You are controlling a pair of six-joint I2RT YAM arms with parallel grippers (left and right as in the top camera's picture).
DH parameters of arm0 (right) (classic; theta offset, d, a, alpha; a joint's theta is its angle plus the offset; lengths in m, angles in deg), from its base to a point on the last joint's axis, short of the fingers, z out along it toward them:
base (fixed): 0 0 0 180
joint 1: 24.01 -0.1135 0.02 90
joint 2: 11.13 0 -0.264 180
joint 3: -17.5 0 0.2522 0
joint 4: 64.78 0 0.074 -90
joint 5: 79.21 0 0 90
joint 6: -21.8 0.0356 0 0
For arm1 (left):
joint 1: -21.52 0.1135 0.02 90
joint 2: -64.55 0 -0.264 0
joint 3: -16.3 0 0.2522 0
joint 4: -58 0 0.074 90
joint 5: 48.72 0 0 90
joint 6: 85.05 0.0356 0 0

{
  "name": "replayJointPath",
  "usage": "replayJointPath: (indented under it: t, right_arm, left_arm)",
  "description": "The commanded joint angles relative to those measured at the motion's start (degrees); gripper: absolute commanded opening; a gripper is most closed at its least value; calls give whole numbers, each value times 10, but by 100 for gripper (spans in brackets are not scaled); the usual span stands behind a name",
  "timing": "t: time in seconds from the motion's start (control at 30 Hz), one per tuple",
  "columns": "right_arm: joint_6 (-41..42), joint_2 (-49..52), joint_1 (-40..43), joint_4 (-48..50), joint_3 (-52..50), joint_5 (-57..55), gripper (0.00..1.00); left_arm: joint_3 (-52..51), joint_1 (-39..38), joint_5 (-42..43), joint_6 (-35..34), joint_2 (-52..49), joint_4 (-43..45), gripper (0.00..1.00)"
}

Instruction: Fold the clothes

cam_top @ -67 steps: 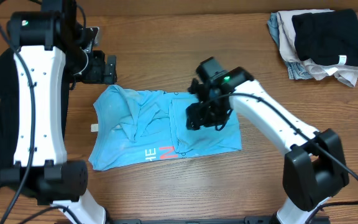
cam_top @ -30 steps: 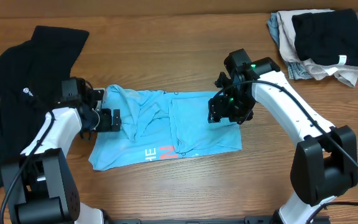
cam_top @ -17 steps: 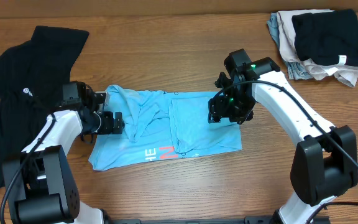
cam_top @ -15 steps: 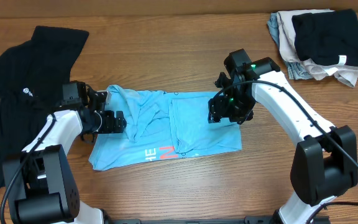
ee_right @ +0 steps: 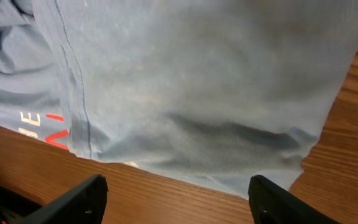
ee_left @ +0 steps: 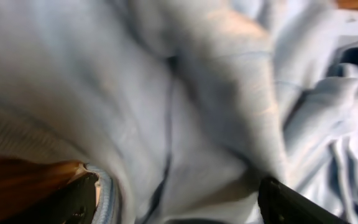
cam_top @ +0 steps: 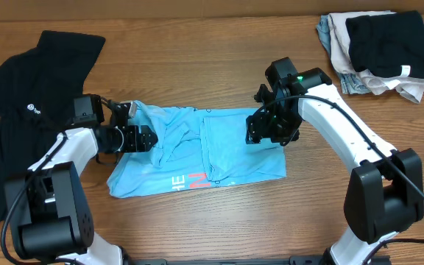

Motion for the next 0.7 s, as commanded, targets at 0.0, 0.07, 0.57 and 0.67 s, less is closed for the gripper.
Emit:
replayJointPath:
  t: [0.0,0.07,0.57,0.67]
  right_arm:
    - [-4,-4,-1,10,13,-4,77]
    - [-4,-4,-1,16,13,-4,79]
    - [-4,-4,-1,29,13,-4,80]
    - [-3,-4,-1,29,13,-3,79]
  left_arm:
    - [-22,-5,64,-2,-32,0,83]
    - [-22,-5,64,-2,-32,-1,82]
    - [-22,-48,67,0,-32,-6,60]
    - [-22,-63,54,0,-32,-6,41]
